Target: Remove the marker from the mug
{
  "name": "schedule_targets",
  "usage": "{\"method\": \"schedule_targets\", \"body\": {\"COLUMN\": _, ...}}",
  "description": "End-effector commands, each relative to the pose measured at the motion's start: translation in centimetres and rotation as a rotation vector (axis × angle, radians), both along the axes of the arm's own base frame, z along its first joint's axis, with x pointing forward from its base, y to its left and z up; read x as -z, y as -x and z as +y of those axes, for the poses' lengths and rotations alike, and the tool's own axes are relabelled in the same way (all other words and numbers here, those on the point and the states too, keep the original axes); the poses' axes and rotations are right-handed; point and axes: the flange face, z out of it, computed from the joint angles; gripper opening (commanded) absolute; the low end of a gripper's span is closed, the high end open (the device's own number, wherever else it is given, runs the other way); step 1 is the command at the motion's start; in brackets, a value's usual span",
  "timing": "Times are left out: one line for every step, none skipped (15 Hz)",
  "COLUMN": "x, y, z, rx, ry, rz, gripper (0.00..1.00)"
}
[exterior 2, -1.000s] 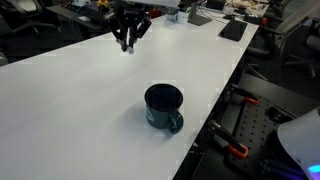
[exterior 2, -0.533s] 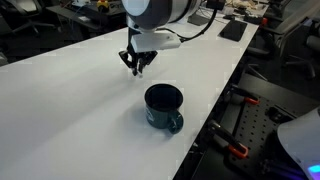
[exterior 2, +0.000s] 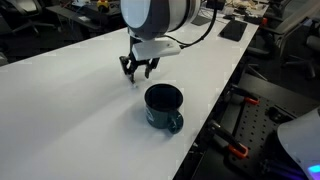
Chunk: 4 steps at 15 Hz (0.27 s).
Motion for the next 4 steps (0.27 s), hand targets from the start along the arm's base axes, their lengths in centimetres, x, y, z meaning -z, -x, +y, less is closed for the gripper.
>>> {"method": "schedule_targets", "body": {"x": 0.50, "y": -0.03, "z": 0.41, "rx": 0.015, "ry": 0.010, "rz": 0.042, "gripper": 0.98}}
{"method": "schedule_targets", "body": {"x": 0.28, "y": 0.14, "z": 0.03, "rx": -0.002, "ry": 0.004, "rz": 0.015, "gripper": 0.80}}
{"method": "schedule_targets", "body": {"x": 0.47, "y": 0.23, "z": 0.06, "rx": -0.004, "ry": 0.006, "rz": 0.021, "gripper": 0.87}}
{"method": "schedule_targets", "body": {"x": 0.59, "y": 0.29, "z": 0.10, "rx": -0.005, "ry": 0.008, "rz": 0.025, "gripper": 0.96}}
